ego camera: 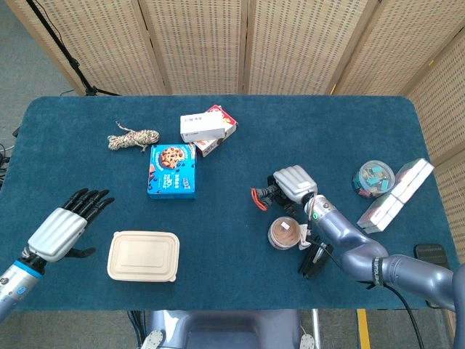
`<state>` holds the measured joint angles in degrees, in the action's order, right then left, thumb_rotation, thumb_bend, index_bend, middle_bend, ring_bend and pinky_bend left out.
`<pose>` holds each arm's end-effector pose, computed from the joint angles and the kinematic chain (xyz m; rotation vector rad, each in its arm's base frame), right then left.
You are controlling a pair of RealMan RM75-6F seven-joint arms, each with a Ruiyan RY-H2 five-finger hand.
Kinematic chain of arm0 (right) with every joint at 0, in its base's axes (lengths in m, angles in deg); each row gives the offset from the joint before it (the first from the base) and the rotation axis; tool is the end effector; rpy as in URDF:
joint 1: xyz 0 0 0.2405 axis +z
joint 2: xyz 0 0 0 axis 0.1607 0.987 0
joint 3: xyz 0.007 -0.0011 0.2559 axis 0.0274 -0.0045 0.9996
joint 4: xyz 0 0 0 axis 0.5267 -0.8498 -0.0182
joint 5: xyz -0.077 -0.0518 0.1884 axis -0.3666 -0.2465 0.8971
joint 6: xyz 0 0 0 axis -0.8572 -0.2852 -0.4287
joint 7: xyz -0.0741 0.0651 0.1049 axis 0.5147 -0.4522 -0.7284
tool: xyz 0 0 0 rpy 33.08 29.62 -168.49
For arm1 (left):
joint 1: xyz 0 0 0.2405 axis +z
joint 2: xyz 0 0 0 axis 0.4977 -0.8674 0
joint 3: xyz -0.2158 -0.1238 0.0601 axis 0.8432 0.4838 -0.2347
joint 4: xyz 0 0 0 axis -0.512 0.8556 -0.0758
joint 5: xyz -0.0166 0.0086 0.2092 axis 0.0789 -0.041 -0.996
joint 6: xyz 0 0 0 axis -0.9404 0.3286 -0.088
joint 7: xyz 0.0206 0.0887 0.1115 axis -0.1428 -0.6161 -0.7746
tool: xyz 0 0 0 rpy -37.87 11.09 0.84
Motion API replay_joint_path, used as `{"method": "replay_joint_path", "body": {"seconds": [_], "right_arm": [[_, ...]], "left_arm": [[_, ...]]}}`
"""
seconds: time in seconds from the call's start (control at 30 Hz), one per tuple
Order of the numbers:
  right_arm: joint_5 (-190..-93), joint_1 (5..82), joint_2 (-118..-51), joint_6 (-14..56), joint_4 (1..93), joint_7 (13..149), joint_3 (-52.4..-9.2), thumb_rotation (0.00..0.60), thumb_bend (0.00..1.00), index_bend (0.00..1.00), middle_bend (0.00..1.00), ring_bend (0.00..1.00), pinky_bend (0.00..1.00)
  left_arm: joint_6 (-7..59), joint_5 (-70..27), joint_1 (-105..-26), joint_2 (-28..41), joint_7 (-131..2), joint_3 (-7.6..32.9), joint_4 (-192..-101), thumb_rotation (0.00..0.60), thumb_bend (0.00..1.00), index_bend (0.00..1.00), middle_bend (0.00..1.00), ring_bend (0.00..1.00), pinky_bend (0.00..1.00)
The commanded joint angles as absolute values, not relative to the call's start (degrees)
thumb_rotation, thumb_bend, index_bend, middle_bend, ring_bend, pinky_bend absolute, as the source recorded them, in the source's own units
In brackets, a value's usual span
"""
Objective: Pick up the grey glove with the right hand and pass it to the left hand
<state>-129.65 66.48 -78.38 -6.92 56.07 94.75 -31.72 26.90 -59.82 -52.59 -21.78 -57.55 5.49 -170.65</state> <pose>-0.1214 -0.4047 0.0243 2.0032 -1.0518 0.7603 -0.2408 0.2458 0.1423 -1.9692 -0.8413 -0.9090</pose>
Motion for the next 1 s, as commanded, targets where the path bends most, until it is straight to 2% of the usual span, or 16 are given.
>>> {"method": "replay_joint_path", "body": {"seconds": [0.03,0.3,0.6,1.0], "right_arm": [[-116.72,70.76,-75.21,-2.1,66.48,104.22,-31.51,0.6,0.59,0.57,0.57,0.44,0.41],[-103.44,76.47,-76.21,3.23,73.27,109.82,-31.59,0.6,0.6,0.57,0.57,0.44,0.41],[-96.19,79.52,-78.11,4.19,73.38,109.42,-30.02,0.6,0.61,0.57,0.57,0.45,0.41],[-92.03,81.75,-79.98,3.57,72.95,107.45,-28.61,0.6,0.63,0.57,0.57,0.45,0.41]], "left_arm": [[28.26,-68.29,-58.85,-19.62,-47.03,5.22,-163.65,0.6,0.0,0.0,0.0,0.0,0.0],[28.43,-72.4,-64.77,-14.55,-41.28,4.2,-159.36,0.6,0.0,0.0,0.0,0.0,0.0],[24.1,-70.72,-69.31,-11.4,-43.18,4.04,-160.71,0.6,0.0,0.0,0.0,0.0,0.0],[16.07,-67.15,-74.52,-12.05,-51.38,4.61,-167.89,0.6,0.0,0.0,0.0,0.0,0.0]]}}
